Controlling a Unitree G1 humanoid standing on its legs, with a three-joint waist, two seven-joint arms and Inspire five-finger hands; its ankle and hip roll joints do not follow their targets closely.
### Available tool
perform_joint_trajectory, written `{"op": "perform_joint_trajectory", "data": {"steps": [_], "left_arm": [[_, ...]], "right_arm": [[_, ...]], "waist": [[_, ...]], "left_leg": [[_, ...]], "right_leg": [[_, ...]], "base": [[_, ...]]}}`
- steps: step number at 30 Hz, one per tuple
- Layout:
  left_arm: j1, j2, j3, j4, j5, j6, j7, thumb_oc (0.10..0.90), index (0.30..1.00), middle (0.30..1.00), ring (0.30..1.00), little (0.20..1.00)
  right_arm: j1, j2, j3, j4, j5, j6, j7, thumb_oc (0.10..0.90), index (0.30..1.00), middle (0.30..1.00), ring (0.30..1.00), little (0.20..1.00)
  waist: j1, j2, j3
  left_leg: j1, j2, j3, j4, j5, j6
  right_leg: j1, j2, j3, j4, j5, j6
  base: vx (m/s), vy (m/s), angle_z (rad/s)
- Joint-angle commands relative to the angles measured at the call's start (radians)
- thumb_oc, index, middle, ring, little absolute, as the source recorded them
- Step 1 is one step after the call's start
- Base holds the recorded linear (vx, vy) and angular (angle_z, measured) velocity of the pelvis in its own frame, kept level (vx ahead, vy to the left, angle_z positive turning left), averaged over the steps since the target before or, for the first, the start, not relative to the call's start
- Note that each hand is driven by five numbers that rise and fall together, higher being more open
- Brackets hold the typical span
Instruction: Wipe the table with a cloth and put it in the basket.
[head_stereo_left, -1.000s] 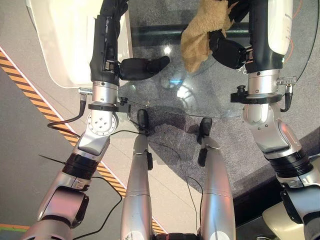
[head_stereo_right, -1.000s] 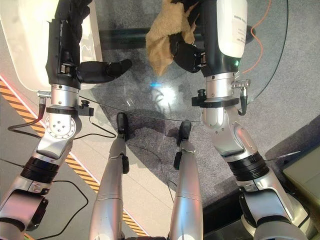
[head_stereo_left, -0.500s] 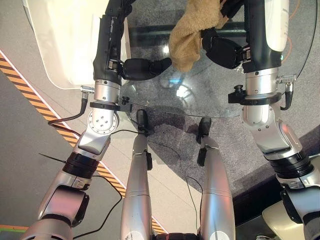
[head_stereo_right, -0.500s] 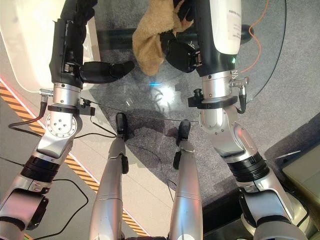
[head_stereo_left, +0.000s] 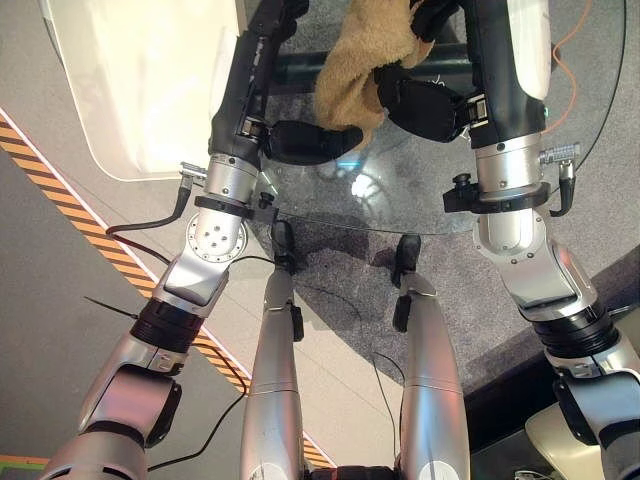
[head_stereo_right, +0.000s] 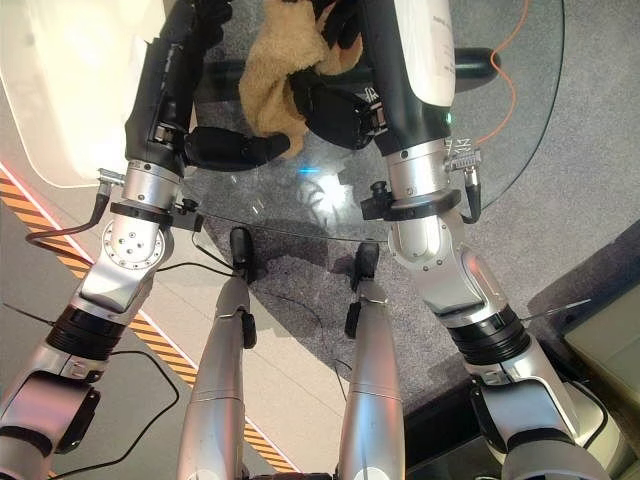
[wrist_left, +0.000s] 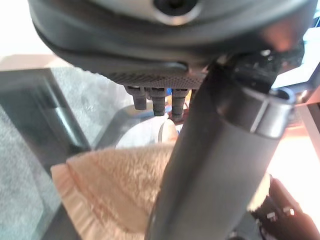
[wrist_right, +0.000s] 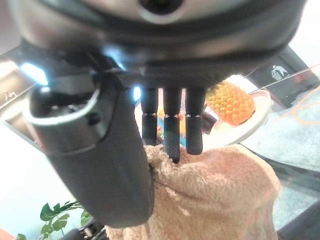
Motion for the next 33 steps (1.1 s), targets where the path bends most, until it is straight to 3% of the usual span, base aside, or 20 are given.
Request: {"op": "perform_joint_trajectory", "data": {"steps": [1,12,33], "left_arm": [[-0.127,-0.021,-0.021,-0.110,-0.042,-0.043,-0.036,0.800,0.900,0.900,0.900,0.900],[-0.137,-0.081,-0.060,-0.056,-0.188,-0.035,-0.054,0.800,0.900,0.900,0.900,0.900],[-0.204,-0.118,-0.058,0.084,-0.211,-0.054,-0.032,0.800,0.900,0.900,0.900,0.900]], "right_arm": [[-0.188,0.033,-0.027,-0.233,0.031,-0.155,-0.031,0.100,0.300,0.300,0.300,0.200],[-0.227,0.058,0.002,-0.196,0.063,-0.128,-0.057,0.100,0.300,0.300,0.300,0.200],[-0.283,0.086,0.006,-0.143,0.150,-0.128,-0.042,0.100,0.300,0.300,0.300,0.200]], "waist": [[0.012,-0.024,-0.021],[0.009,-0.030,-0.021],[0.001,-0.036,-0.021]], "left_leg": [[0.061,-0.087,0.077,0.032,-0.094,0.094],[0.086,-0.088,0.079,0.017,-0.093,0.096],[0.094,-0.083,0.082,0.021,-0.096,0.091]], "right_leg": [[0.075,0.169,-0.011,-0.154,0.097,-0.037],[0.098,0.171,-0.014,-0.166,0.095,-0.037],[0.108,0.170,-0.009,-0.166,0.090,-0.039]], "base": [[0.00,0.000,0.00],[0.00,0.000,-0.01],[0.00,0.000,0.00]]}}
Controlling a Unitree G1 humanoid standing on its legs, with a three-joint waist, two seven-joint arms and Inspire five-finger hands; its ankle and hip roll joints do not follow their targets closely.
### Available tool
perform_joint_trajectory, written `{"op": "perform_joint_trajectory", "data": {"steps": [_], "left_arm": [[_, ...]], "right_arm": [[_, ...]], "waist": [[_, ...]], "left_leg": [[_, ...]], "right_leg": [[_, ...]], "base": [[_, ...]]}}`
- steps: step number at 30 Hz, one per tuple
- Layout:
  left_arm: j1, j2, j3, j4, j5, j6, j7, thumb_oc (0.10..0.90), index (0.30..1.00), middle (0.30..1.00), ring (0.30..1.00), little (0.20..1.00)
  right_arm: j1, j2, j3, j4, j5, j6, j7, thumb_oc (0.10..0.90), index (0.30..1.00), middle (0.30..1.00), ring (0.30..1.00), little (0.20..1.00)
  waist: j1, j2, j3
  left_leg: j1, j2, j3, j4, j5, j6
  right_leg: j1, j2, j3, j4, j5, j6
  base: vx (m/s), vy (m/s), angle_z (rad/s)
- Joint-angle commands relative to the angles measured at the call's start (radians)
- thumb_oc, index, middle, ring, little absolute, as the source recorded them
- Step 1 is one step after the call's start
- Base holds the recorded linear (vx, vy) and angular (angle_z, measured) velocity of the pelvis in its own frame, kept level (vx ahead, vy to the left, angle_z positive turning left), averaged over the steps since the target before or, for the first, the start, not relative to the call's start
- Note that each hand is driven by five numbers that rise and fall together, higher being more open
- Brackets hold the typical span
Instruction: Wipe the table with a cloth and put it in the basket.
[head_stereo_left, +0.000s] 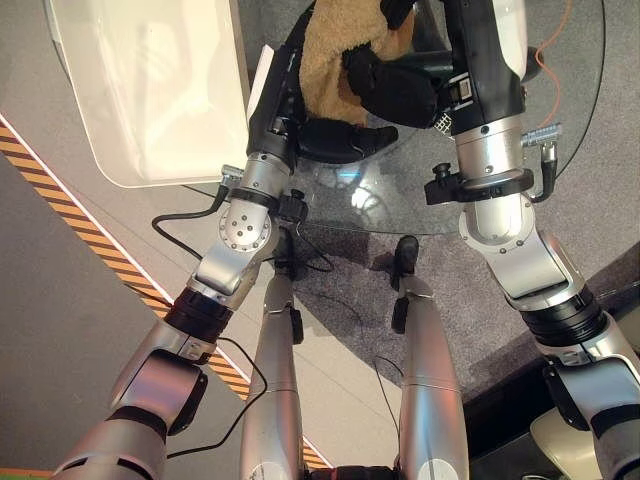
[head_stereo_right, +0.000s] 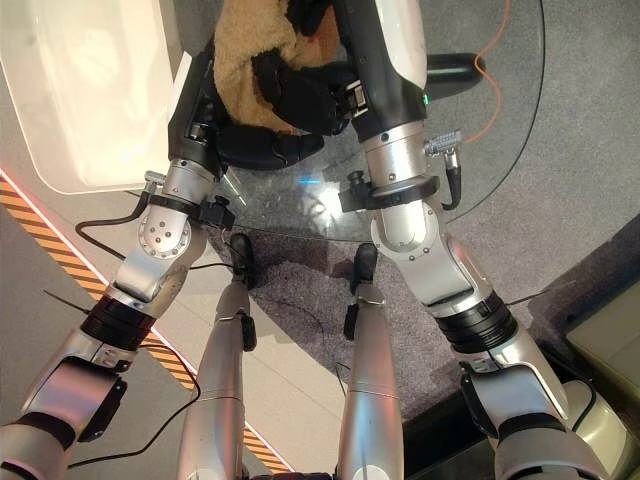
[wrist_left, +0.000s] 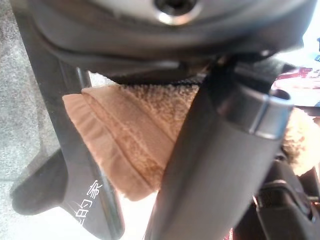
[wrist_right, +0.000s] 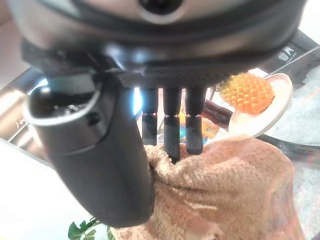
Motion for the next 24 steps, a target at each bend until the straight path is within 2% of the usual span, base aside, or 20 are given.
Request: {"op": "perform_joint_trajectory", "data": {"steps": [1,19,20,21,23,24], "left_arm": [[-0.128,-0.028,-0.001,0.001,0.020,-0.093,0.014,0.800,0.900,0.900,0.900,0.900],[-0.157,-0.030,0.013,0.068,0.033,-0.116,0.036,0.800,0.900,0.900,0.900,0.900],[-0.157,-0.030,0.013,0.066,0.028,-0.120,0.032,0.583,0.714,0.714,0.714,0.683],[-0.157,-0.032,0.014,0.065,0.028,-0.122,0.028,0.583,0.714,0.714,0.714,0.683],[-0.157,-0.035,0.014,0.065,0.024,-0.128,0.022,0.185,0.373,0.373,0.373,0.285],[-0.155,-0.037,0.014,0.066,0.016,-0.133,0.015,0.100,0.300,0.300,0.300,0.200]], "right_arm": [[-0.210,0.064,-0.046,-0.151,0.003,-0.132,-0.047,0.100,0.300,0.300,0.300,0.200],[-0.238,0.087,-0.047,-0.144,0.031,-0.130,-0.026,0.100,0.300,0.300,0.300,0.200],[-0.236,0.088,-0.047,-0.145,0.032,-0.129,-0.025,0.100,0.300,0.300,0.300,0.200],[-0.237,0.090,-0.046,-0.144,0.032,-0.128,-0.025,0.100,0.300,0.300,0.300,0.200],[-0.237,0.094,-0.045,-0.142,0.036,-0.131,-0.025,0.100,0.300,0.300,0.300,0.200],[-0.236,0.093,-0.045,-0.142,0.044,-0.135,-0.021,0.100,0.300,0.300,0.300,0.200]], "waist": [[0.006,-0.034,-0.020],[0.005,-0.038,-0.020],[0.006,-0.038,-0.020],[0.006,-0.038,-0.020],[0.006,-0.038,-0.020],[0.006,-0.038,-0.020]], "left_leg": [[0.063,-0.092,0.068,0.021,-0.098,0.091],[0.057,-0.088,0.065,0.027,-0.100,0.087],[0.057,-0.087,0.065,0.028,-0.100,0.086],[0.058,-0.087,0.065,0.027,-0.100,0.086],[0.056,-0.087,0.065,0.028,-0.101,0.086],[0.056,-0.087,0.065,0.029,-0.101,0.086]], "right_leg": [[0.084,0.159,-0.025,-0.162,0.077,-0.039],[0.081,0.160,-0.023,-0.160,0.074,-0.041],[0.081,0.160,-0.023,-0.159,0.074,-0.041],[0.082,0.160,-0.023,-0.159,0.073,-0.041],[0.081,0.160,-0.024,-0.159,0.073,-0.042],[0.081,0.160,-0.023,-0.159,0.073,-0.042]], "base": [[0.00,0.000,0.00],[0.00,0.000,0.00],[0.00,0.000,0.00],[0.00,0.000,0.00],[0.00,0.000,0.00],[0.00,0.000,0.00]]}}
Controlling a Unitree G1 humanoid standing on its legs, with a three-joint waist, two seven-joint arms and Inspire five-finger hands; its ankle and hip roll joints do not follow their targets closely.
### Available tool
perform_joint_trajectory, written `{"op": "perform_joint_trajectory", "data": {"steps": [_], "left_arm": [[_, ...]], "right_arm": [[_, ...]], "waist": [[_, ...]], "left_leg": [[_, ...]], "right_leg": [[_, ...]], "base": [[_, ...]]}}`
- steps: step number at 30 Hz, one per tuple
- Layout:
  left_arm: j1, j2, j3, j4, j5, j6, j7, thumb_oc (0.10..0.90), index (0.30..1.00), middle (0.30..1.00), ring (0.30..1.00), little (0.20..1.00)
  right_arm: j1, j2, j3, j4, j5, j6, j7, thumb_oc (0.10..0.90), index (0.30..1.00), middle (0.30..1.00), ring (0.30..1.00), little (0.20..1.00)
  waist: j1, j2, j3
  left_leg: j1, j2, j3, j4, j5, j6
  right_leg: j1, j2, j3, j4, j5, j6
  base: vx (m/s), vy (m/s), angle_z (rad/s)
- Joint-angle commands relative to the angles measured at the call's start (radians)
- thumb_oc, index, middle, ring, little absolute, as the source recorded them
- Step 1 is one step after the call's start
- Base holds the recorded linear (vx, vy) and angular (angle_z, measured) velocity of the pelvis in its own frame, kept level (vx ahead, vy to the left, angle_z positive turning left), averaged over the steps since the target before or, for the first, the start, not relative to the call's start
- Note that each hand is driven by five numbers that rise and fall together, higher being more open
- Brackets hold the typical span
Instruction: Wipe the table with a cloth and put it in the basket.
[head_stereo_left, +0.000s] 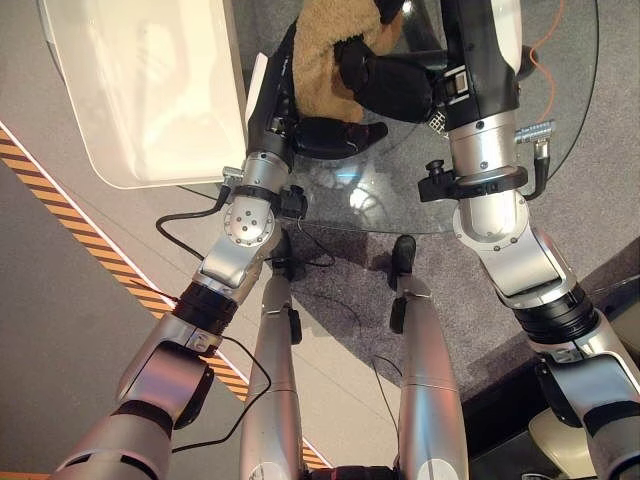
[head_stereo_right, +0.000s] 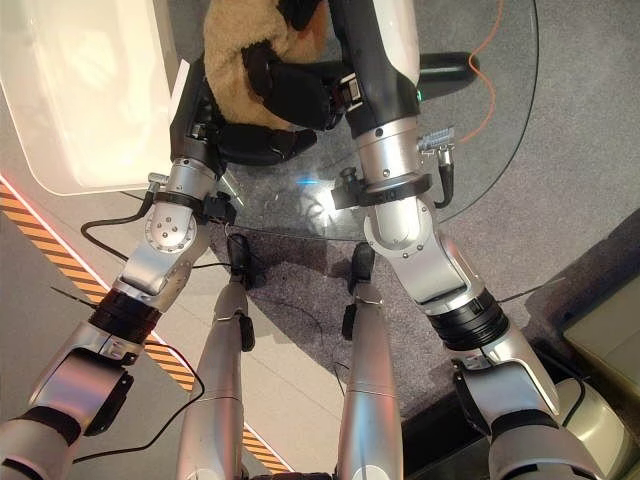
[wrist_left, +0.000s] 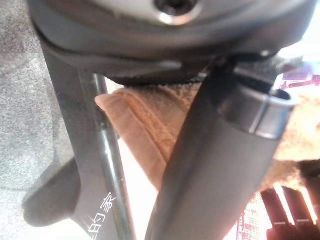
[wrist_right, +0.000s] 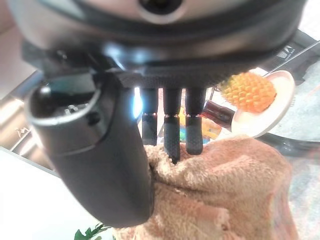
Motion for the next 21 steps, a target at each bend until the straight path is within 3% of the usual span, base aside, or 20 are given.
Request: {"op": "perform_joint_trajectory", "data": {"steps": [1,10,14,21], "left_arm": [[-0.118,-0.012,0.013,-0.038,0.011,-0.128,-0.033,0.100,0.300,0.300,0.300,0.200],[-0.115,-0.028,0.020,-0.050,-0.043,-0.145,-0.075,0.100,0.300,0.300,0.300,0.200],[-0.105,-0.045,0.031,-0.058,-0.176,-0.157,-0.154,0.100,0.300,0.300,0.300,0.200],[-0.104,-0.062,0.037,-0.060,-0.245,-0.160,-0.202,0.100,0.300,0.300,0.300,0.200]], "right_arm": [[-0.206,0.053,-0.048,-0.145,0.033,-0.139,-0.021,0.100,0.300,0.300,0.300,0.200],[-0.195,0.060,-0.057,-0.146,0.038,-0.154,-0.002,0.100,0.300,0.300,0.300,0.200],[-0.192,0.063,-0.059,-0.143,0.037,-0.159,0.001,0.100,0.300,0.300,0.300,0.200],[-0.198,0.070,-0.057,-0.144,0.038,-0.155,0.004,0.100,0.300,0.300,0.300,0.200]], "waist": [[0.007,-0.036,-0.020],[0.002,-0.038,-0.020],[0.001,-0.038,-0.020],[-0.003,-0.040,-0.020]], "left_leg": [[0.056,-0.094,0.065,0.030,-0.101,0.086],[0.056,-0.094,0.066,0.028,-0.104,0.086],[0.058,-0.094,0.067,0.026,-0.105,0.086],[0.059,-0.093,0.068,0.028,-0.108,0.086]], "right_leg": [[0.081,0.153,-0.023,-0.154,0.071,-0.039],[0.079,0.154,-0.020,-0.156,0.071,-0.038],[0.079,0.155,-0.019,-0.157,0.072,-0.038],[0.080,0.154,-0.017,-0.158,0.072,-0.038]], "base": [[0.00,0.000,0.00],[0.00,0.000,0.00],[0.00,0.000,0.00],[0.00,0.000,0.00]]}}
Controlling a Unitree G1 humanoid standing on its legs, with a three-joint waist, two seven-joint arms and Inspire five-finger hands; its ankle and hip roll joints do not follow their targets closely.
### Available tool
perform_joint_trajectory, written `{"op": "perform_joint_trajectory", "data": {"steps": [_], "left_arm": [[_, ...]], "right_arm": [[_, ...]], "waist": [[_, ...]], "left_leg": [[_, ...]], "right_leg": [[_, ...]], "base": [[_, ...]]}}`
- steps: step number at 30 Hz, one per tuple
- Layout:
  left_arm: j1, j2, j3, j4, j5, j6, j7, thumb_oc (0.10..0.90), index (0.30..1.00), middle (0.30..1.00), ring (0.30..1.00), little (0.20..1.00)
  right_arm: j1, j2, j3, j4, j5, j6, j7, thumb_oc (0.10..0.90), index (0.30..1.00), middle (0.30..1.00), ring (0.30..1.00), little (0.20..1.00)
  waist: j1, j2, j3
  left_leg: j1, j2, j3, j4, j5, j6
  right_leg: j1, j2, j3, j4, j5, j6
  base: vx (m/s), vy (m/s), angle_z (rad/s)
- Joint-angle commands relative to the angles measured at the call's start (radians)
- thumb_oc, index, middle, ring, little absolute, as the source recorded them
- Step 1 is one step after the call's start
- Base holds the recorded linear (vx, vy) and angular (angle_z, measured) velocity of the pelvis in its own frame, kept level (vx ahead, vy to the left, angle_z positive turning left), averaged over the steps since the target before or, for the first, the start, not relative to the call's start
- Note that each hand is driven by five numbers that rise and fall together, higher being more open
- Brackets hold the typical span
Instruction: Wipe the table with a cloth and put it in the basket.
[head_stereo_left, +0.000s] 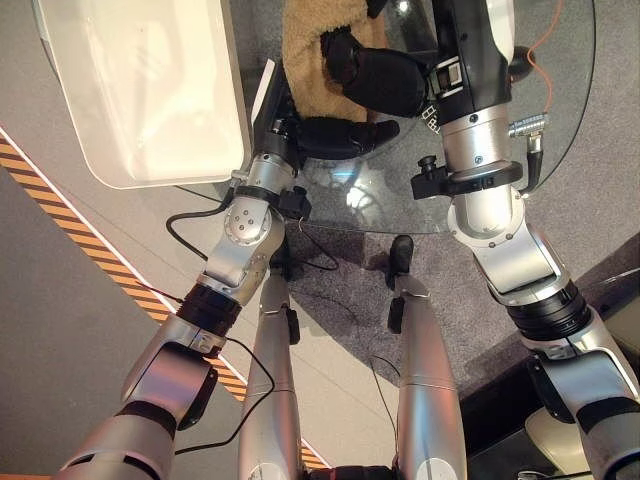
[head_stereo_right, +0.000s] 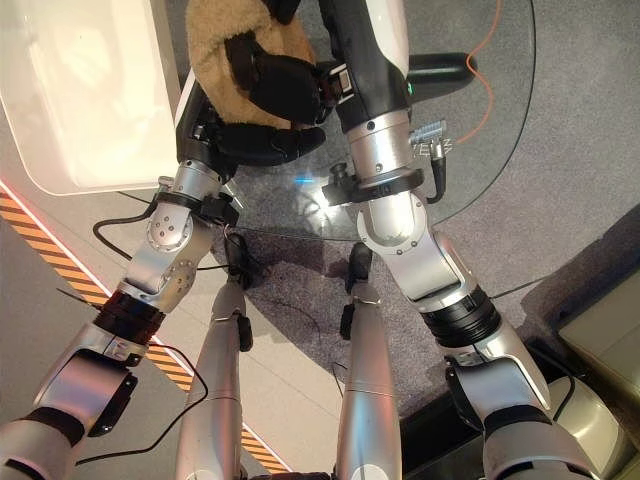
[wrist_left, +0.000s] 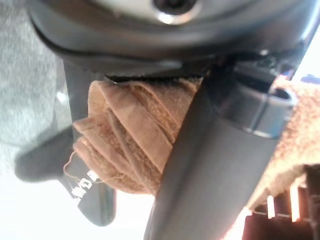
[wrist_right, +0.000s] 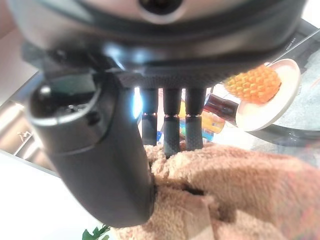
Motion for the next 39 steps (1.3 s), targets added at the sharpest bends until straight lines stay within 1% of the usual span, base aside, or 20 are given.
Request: {"op": "perform_joint_trajectory", "data": {"steps": [1,4,5,6,10,12,15,19,27,28,29,30,31,32,35,39], "left_arm": [[-0.108,-0.023,0.026,-0.062,-0.052,-0.138,-0.088,0.100,0.300,0.300,0.300,0.200],[-0.109,-0.027,0.028,-0.062,-0.086,-0.137,-0.107,0.100,0.300,0.300,0.300,0.200],[-0.102,-0.039,0.032,-0.072,-0.148,-0.133,-0.143,0.100,0.300,0.300,0.300,0.200],[-0.103,-0.037,0.033,-0.069,-0.154,-0.133,-0.149,0.100,0.300,0.300,0.300,0.200],[-0.099,-0.070,0.039,-0.073,-0.324,-0.119,-0.242,0.100,0.300,0.300,0.300,0.200],[-0.097,-0.079,0.042,-0.074,-0.348,-0.114,-0.257,0.100,0.300,0.300,0.300,0.200],[-0.098,-0.096,0.046,-0.076,-0.424,-0.106,-0.285,0.100,0.300,0.300,0.300,0.200],[-0.101,-0.104,0.052,-0.072,-0.463,-0.101,-0.303,0.100,0.300,0.300,0.300,0.200],[-0.107,-0.113,0.054,-0.075,-0.453,-0.103,-0.292,0.100,0.300,0.300,0.300,0.200],[-0.102,-0.118,0.053,-0.076,-0.451,-0.106,-0.295,0.100,0.300,0.300,0.300,0.200],[-0.099,-0.118,0.050,-0.076,-0.456,-0.110,-0.303,0.100,0.300,0.300,0.300,0.200],[-0.096,-0.117,0.048,-0.072,-0.458,-0.114,-0.310,0.100,0.300,0.300,0.300,0.200],[-0.096,-0.117,0.048,-0.070,-0.460,-0.115,-0.314,0.100,0.300,0.300,0.300,0.200],[-0.091,-0.119,0.048,-0.061,-0.468,-0.119,-0.332,0.100,0.300,0.300,0.300,0.200],[-0.089,-0.119,0.051,-0.044,-0.482,-0.123,-0.361,0.100,0.300,0.300,0.300,0.200],[-0.083,-0.123,0.053,-0.041,-0.485,-0.128,-0.370,0.100,0.300,0.300,0.300,0.200]], "right_arm": [[-0.185,0.040,-0.055,-0.144,0.011,-0.150,-0.022,0.100,0.300,0.300,0.300,0.200],[-0.186,0.039,-0.055,-0.144,0.014,-0.149,-0.021,0.100,0.300,0.300,0.300,0.200],[-0.184,0.038,-0.057,-0.142,0.017,-0.154,-0.019,0.100,0.300,0.300,0.300,0.200],[-0.184,0.038,-0.057,-0.142,0.017,-0.155,-0.019,0.100,0.300,0.300,0.300,0.200],[-0.189,0.047,-0.052,-0.134,0.009,-0.155,-0.022,0.100,0.300,0.300,0.300,0.200],[-0.193,0.050,-0.047,-0.130,0.004,-0.153,-0.028,0.100,0.300,0.300,0.300,0.200],[-0.198,0.057,-0.047,-0.128,0.001,-0.148,-0.031,0.100,0.300,0.300,0.300,0.200],[-0.205,0.058,-0.046,-0.126,0.001,-0.143,-0.032,0.100,0.300,0.300,0.300,0.200],[-0.218,0.069,-0.038,-0.112,0.000,-0.121,-0.042,0.100,0.300,0.300,0.300,0.200],[-0.223,0.078,-0.031,-0.092,-0.008,-0.122,-0.053,0.320,0.488,0.488,0.488,0.420],[-0.222,0.084,-0.026,-0.072,-0.016,-0.136,-0.067,0.605,0.733,0.733,0.733,0.705],[-0.221,0.088,-0.022,-0.050,-0.023,-0.148,-0.079,0.800,0.900,0.900,0.900,0.900],[-0.220,0.089,-0.021,-0.041,-0.025,-0.154,-0.083,0.800,0.900,0.900,0.900,0.900],[-0.213,0.096,-0.018,-0.006,-0.039,-0.182,-0.098,0.800,0.900,0.900,0.900,0.900],[-0.205,0.105,-0.013,0.049,-0.058,-0.228,-0.127,0.800,0.900,0.900,0.900,0.900],[-0.190,0.114,-0.015,0.073,-0.072,-0.255,-0.137,0.800,0.900,0.900,0.900,0.900]], "waist": [[0.001,-0.030,-0.020],[0.001,-0.030,-0.020],[-0.001,-0.031,-0.020],[-0.001,-0.030,-0.020],[-0.004,-0.032,-0.020],[-0.004,-0.031,-0.020],[-0.006,-0.034,-0.020],[-0.007,-0.034,-0.020],[-0.004,-0.034,-0.020],[0.000,-0.032,-0.020],[0.003,-0.029,-0.020],[0.005,-0.027,-0.020],[0.006,-0.025,-0.020],[0.012,-0.022,-0.020],[0.018,-0.017,-0.020],[0.020,-0.017,-0.020]], "left_leg": [[0.060,-0.093,0.068,0.029,-0.108,0.086],[0.060,-0.093,0.068,0.030,-0.108,0.086],[0.058,-0.094,0.067,0.032,-0.109,0.086],[0.058,-0.094,0.068,0.032,-0.109,0.086],[0.059,-0.093,0.070,0.031,-0.111,0.086],[0.061,-0.093,0.069,0.030,-0.112,0.085],[0.062,-0.094,0.070,0.030,-0.114,0.087],[0.061,-0.094,0.070,0.031,-0.116,0.086],[0.063,-0.096,0.068,0.030,-0.116,0.088],[0.066,-0.097,0.067,0.025,-0.113,0.088],[0.068,-0.099,0.065,0.021,-0.111,0.088],[0.069,-0.100,0.063,0.020,-0.109,0.088],[0.069,-0.100,0.063,0.020,-0.108,0.088],[0.068,-0.103,0.060,0.018,-0.106,0.088],[0.070,-0.106,0.056,0.019,-0.108,0.088],[0.069,-0.110,0.051,0.023,-0.111,0.089]], "right_leg": [[0.080,0.154,-0.017,-0.155,0.072,-0.038],[0.080,0.154,-0.016,-0.156,0.073,-0.038],[0.079,0.154,-0.014,-0.155,0.072,-0.038],[0.079,0.154,-0.014,-0.154,0.072,-0.038],[0.079,0.153,-0.013,-0.160,0.074,-0.038],[0.080,0.152,-0.013,-0.160,0.073,-0.038],[0.081,0.151,-0.013,-0.163,0.073,-0.038],[0.081,0.150,-0.014,-0.163,0.072,-0.038],[0.083,0.147,-0.015,-0.168,0.073,-0.040],[0.087,0.146,-0.016,-0.172,0.073,-0.041],[0.089,0.143,-0.018,-0.175,0.075,-0.042],[0.090,0.141,-0.020,-0.177,0.076,-0.042],[0.090,0.141,-0.021,-0.177,0.077,-0.042],[0.090,0.138,-0.024,-0.179,0.078,-0.043],[0.094,0.133,-0.031,-0.181,0.077,-0.042],[0.094,0.132,-0.032,-0.179,0.076,-0.042]], "base": [[0.00,0.000,0.00],[0.00,0.000,0.00],[0.00,0.000,0.00],[0.00,0.000,0.00],[0.00,0.000,0.00],[0.00,0.000,0.00],[0.00,0.000,0.00],[0.00,0.000,0.00],[0.00,0.000,0.00],[0.00,0.000,0.00],[0.00,0.000,0.00],[0.00,0.000,0.00],[0.00,0.000,0.00],[0.00,0.000,0.00],[0.00,-0.010,0.00],[0.00,0.000,0.00]]}}
